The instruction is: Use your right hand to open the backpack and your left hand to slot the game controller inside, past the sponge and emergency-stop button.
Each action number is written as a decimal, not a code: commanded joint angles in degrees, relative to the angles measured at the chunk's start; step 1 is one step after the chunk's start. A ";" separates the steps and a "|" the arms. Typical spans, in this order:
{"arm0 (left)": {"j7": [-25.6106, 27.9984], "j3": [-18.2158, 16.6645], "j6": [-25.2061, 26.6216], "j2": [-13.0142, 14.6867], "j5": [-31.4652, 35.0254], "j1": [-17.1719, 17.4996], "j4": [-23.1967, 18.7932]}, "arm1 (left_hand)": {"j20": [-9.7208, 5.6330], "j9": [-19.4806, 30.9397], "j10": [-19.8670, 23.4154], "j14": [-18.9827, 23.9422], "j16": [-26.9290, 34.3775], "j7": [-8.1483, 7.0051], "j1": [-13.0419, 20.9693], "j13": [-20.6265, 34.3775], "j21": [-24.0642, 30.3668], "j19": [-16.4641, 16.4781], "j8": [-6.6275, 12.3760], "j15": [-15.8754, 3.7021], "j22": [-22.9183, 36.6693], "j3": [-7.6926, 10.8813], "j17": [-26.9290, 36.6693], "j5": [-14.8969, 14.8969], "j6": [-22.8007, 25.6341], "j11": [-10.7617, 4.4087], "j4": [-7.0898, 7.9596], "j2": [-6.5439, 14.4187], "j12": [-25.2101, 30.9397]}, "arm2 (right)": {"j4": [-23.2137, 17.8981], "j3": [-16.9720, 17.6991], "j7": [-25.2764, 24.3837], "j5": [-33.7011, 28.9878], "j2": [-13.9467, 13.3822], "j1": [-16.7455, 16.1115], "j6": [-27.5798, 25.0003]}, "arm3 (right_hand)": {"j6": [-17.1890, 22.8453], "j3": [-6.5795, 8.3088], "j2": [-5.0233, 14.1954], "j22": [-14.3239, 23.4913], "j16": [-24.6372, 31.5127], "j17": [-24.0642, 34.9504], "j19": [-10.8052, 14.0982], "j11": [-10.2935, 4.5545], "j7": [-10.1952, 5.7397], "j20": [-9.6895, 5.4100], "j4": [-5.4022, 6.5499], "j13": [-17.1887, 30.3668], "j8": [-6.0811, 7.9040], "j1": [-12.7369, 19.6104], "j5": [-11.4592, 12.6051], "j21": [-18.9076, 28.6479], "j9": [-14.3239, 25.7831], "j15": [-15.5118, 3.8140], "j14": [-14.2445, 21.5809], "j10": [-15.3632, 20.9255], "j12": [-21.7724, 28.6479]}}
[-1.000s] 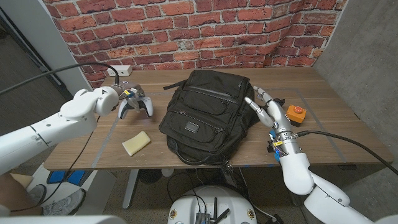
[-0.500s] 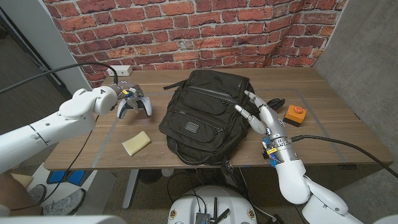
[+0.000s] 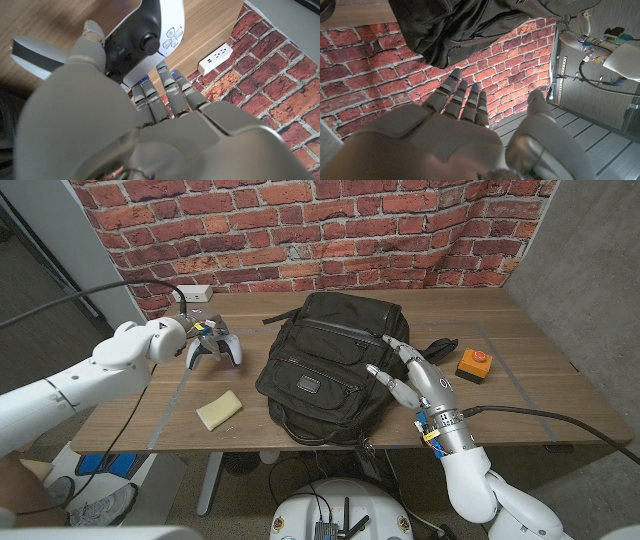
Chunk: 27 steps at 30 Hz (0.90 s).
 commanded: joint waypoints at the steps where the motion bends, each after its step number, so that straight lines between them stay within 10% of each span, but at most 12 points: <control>1: -0.25 0.62 -1.40 -0.42 0.14 -1.56 1.82 | -8.93 0.09 1.09 1.30 0.38 -0.62 3.28 0.31 -0.24 0.43 0.12 -8.85 0.11 0.18 0.28 0.30 6.63 -0.55 0.22 6.13 0.28 | -1.56 -1.87 -2.09 -7.55 -0.72 -1.71 -4.32 | 2.27 0.36 -0.41 0.19 0.84 0.00 1.28 -0.19 -0.42 -1.38 -0.62 0.36 1.07 1.88 -0.02 0.32 0.30 -2.57 1.74 2.13 0.73; 27: -0.38 3.39 -5.84 -4.00 1.86 -6.67 7.71 | -8.92 0.12 1.06 1.46 0.29 -0.71 3.38 0.32 -0.25 0.39 -0.40 -8.86 0.11 0.06 0.28 0.28 6.79 -0.55 0.19 6.15 0.16 | -6.54 -6.85 3.71 -17.93 -2.17 -3.60 -15.10 | 5.17 2.24 -4.59 0.19 1.32 -0.82 4.81 -1.57 -1.52 -2.10 -1.46 0.68 2.24 13.83 0.40 0.05 0.58 -4.10 4.91 5.26 0.45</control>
